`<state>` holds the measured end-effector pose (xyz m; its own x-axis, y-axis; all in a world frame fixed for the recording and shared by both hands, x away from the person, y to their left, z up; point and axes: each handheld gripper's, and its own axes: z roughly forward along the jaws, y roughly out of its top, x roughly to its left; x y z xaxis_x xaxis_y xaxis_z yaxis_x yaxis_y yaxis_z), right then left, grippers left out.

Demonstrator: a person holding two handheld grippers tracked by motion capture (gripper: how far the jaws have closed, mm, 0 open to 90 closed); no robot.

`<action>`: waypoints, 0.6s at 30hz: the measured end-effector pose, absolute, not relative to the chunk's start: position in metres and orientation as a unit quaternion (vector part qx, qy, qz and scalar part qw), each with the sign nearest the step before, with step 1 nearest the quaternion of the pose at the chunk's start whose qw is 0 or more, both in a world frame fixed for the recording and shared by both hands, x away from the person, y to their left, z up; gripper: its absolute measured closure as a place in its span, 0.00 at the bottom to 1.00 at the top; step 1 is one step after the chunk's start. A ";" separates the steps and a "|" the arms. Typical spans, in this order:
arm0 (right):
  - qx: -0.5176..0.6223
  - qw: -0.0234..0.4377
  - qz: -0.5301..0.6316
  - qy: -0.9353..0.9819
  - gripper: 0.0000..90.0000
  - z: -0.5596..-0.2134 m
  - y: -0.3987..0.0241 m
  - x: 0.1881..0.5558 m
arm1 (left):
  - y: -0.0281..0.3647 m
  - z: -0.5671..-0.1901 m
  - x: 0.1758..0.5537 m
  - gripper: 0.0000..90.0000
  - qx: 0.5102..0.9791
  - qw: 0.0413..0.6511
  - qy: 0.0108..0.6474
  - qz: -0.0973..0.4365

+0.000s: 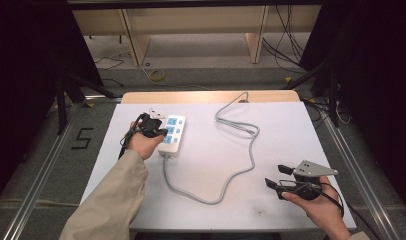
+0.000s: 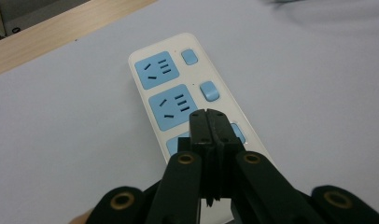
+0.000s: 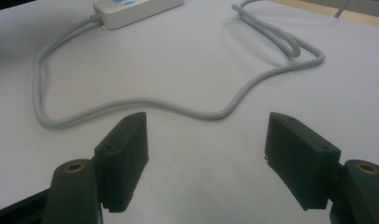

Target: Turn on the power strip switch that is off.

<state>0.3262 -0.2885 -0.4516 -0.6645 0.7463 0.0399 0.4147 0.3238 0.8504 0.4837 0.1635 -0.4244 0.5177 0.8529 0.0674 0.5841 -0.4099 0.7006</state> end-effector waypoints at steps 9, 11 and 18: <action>0.368 0.185 0.451 0.792 0.34 -0.452 -0.289 0.326 | 0.160 -0.423 0.489 1.00 0.812 0.316 0.443 0.212; 0.368 0.185 0.451 0.792 0.34 -0.452 -0.289 0.326 | 0.160 -0.423 0.490 1.00 0.813 0.313 0.442 0.213; 0.369 0.185 0.451 0.791 0.34 -0.452 -0.289 0.326 | 0.157 -0.423 0.495 1.00 0.816 0.308 0.440 0.213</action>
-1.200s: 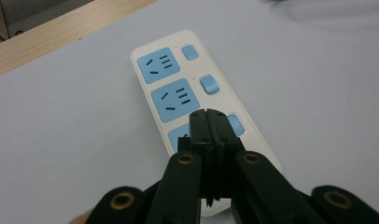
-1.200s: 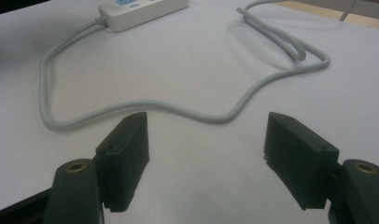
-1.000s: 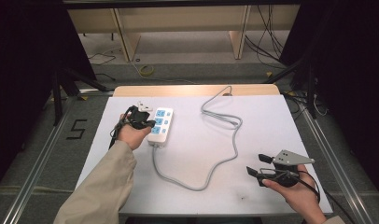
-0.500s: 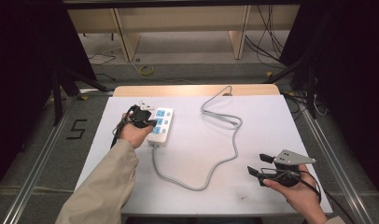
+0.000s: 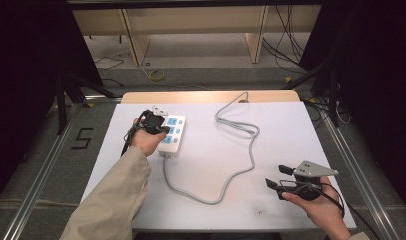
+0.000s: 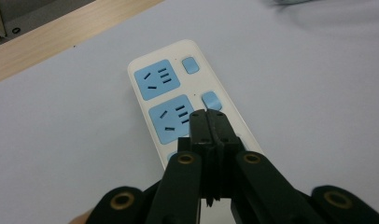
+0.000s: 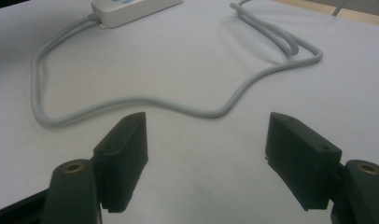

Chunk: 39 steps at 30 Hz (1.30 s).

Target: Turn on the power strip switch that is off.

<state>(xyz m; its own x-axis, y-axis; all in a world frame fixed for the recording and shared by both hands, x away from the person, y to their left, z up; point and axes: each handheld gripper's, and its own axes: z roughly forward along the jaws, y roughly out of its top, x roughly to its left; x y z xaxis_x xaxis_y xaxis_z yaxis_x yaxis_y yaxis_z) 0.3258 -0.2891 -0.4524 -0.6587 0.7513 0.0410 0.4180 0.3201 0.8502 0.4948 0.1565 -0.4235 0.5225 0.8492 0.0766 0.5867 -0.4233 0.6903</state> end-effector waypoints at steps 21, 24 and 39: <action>0.370 0.184 0.452 0.791 0.34 -0.452 -0.290 0.325 | 0.140 -0.425 0.512 1.00 0.823 0.300 0.437 0.206; 0.370 0.184 0.452 0.791 0.33 -0.452 -0.291 0.325 | 0.141 -0.425 0.513 1.00 0.824 0.296 0.437 0.205; 0.370 0.183 0.451 0.791 0.33 -0.452 -0.291 0.325 | 0.137 -0.421 0.520 1.00 0.826 0.293 0.437 0.203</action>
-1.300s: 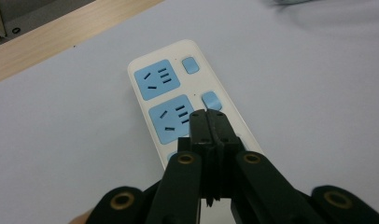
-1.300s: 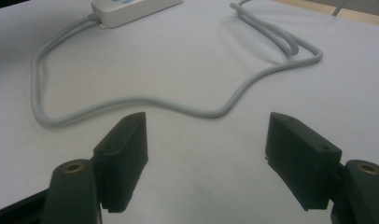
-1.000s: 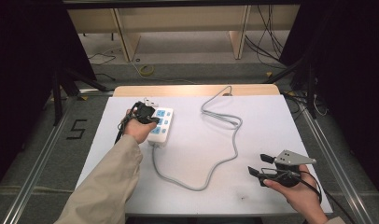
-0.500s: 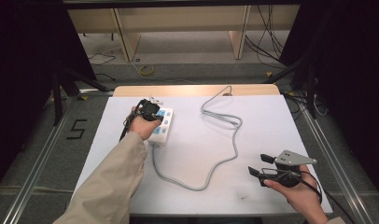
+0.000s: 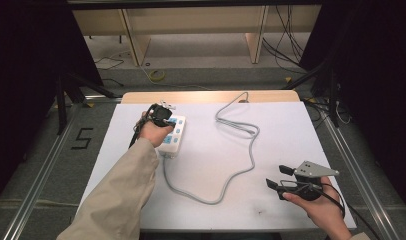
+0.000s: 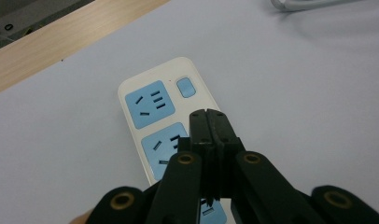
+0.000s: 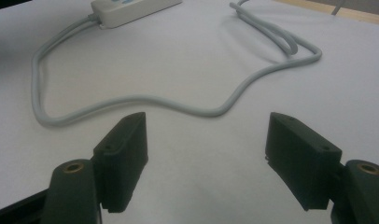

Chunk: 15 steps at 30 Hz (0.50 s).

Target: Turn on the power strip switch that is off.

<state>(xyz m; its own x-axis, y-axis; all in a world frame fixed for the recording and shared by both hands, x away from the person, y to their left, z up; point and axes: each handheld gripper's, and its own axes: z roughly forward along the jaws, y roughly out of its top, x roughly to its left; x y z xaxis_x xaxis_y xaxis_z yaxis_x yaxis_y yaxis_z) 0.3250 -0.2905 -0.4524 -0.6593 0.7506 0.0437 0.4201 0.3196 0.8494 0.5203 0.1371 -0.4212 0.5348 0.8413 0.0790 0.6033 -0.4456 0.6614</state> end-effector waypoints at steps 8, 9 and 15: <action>0.370 0.182 0.451 0.792 0.33 -0.453 -0.290 0.325 | 0.134 -0.423 0.524 1.00 0.829 0.287 0.436 0.201; 0.370 0.182 0.451 0.792 0.33 -0.453 -0.290 0.325 | 0.134 -0.423 0.524 1.00 0.829 0.287 0.436 0.201; 0.370 0.181 0.451 0.791 0.33 -0.453 -0.291 0.325 | 0.134 -0.424 0.526 1.00 0.829 0.285 0.438 0.200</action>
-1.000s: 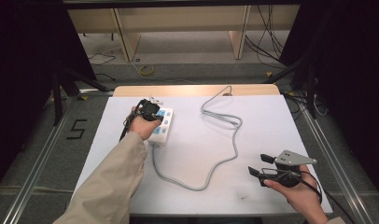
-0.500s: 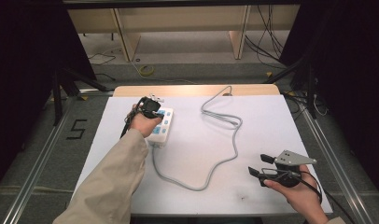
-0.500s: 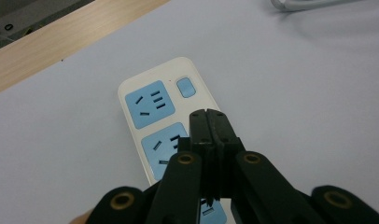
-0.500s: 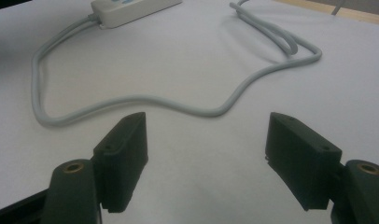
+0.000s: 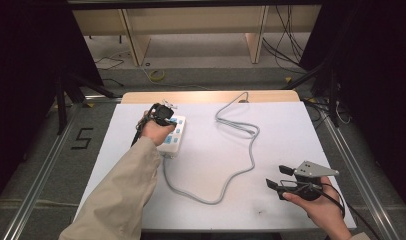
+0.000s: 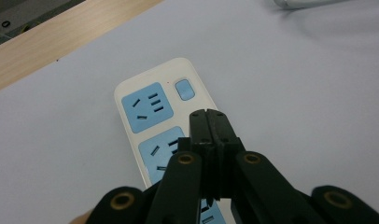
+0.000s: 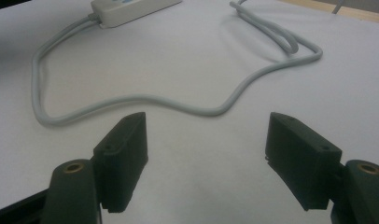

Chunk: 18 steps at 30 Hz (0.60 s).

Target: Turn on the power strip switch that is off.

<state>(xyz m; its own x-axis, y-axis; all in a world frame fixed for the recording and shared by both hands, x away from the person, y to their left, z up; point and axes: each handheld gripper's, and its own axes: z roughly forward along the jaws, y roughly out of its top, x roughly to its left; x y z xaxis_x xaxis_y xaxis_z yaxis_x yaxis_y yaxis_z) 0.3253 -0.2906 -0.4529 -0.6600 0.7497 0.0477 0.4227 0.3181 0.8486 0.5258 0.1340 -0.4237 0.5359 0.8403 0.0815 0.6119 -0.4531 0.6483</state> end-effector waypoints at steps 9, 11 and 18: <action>0.371 0.181 0.451 0.792 0.33 -0.453 -0.290 0.325 | 0.132 -0.419 0.530 1.00 0.830 0.282 0.438 0.200; 0.370 0.181 0.451 0.792 0.33 -0.453 -0.290 0.325 | 0.131 -0.418 0.531 1.00 0.832 0.279 0.436 0.200; 0.370 0.180 0.450 0.792 0.33 -0.453 -0.291 0.325 | 0.131 -0.421 0.535 1.00 0.833 0.273 0.439 0.195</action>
